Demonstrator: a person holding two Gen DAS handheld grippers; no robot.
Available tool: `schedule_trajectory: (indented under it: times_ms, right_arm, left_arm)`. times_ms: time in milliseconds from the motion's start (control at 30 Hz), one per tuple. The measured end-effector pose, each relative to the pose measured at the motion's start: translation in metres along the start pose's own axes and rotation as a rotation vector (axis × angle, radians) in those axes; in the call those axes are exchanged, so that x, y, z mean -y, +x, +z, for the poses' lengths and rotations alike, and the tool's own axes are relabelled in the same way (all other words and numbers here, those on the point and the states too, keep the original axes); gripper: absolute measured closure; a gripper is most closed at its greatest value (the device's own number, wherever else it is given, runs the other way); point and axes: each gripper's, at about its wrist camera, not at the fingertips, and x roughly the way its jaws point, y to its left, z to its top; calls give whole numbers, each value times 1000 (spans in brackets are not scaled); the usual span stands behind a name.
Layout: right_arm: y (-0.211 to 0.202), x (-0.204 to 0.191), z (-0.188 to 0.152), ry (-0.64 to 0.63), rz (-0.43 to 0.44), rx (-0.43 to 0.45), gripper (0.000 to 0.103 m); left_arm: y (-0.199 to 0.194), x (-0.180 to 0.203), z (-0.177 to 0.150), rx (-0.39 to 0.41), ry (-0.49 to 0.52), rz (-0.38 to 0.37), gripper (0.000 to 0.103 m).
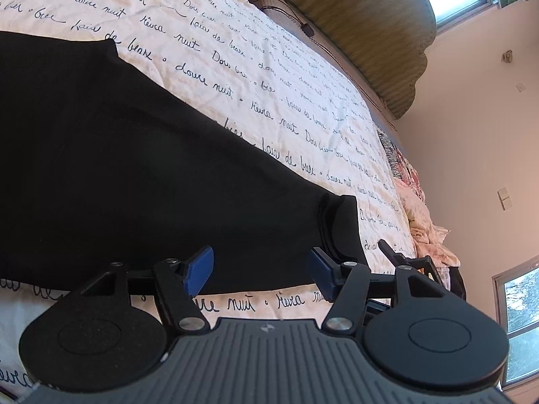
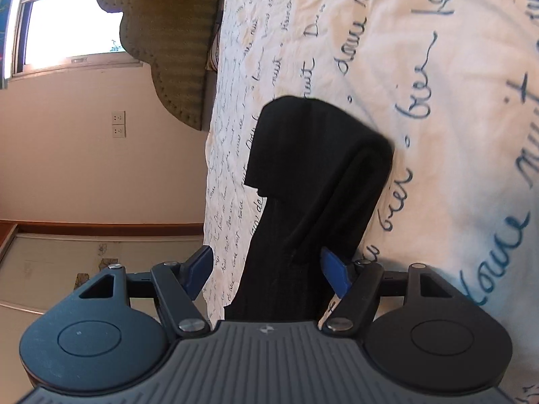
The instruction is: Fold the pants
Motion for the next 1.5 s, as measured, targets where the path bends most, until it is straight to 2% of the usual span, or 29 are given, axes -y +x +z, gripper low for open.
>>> schedule_trajectory:
  times_ms: [167,367,500,633,767,900,933,967,1000,1033,1067,1200,1300,1433,1500]
  right_arm:
    - [5,-4,-8,1,-27,-62,32]
    - [1,-18,-18,-8,52,-86,32]
    - [15,-12,-18,7,-25,-68,32]
    - [22,8,-13,92,-45,-27,34]
    - [-1,2,-2,70,-71,136,34]
    - [-5,11,5,114,-74,154,36]
    - [-3,12,4,110,-76,163,40]
    - [-1,14,2,105,-65,174,50]
    - [3,17,0,106,-59,175,85]
    - [5,23,1,126,-57,169,97]
    - [9,30,0,165,-45,168,97]
    - [2,37,-3,170,49,162,97]
    - [0,36,-1,185,113,124,97]
    - [-1,40,-1,236,253,77,97]
    - [-1,42,-2,255,291,48,97]
  left_arm:
    - [-5,-2,-2,4,5,-3,38]
    - [-2,-6,-2,2,-8,1,37]
    - [-1,-4,-5,-2,-1,-11,37]
    - [1,-4,-4,-9,-1,-5,37]
    - [5,-4,-2,-9,-5,1,36]
    - [26,5,8,-36,-38,-22,35]
    - [34,11,12,-47,-49,-35,35]
    - [41,18,15,-57,-56,-54,35]
    - [48,25,17,-67,-60,-78,34]
    - [57,33,20,-78,-68,-107,31]
    - [67,39,22,-90,-83,-132,26]
    - [118,59,28,-165,-172,-191,25]
    - [152,82,27,-208,-156,-188,25]
    - [181,101,23,-239,-147,-172,25]
    - [191,104,22,-231,-142,-145,30]
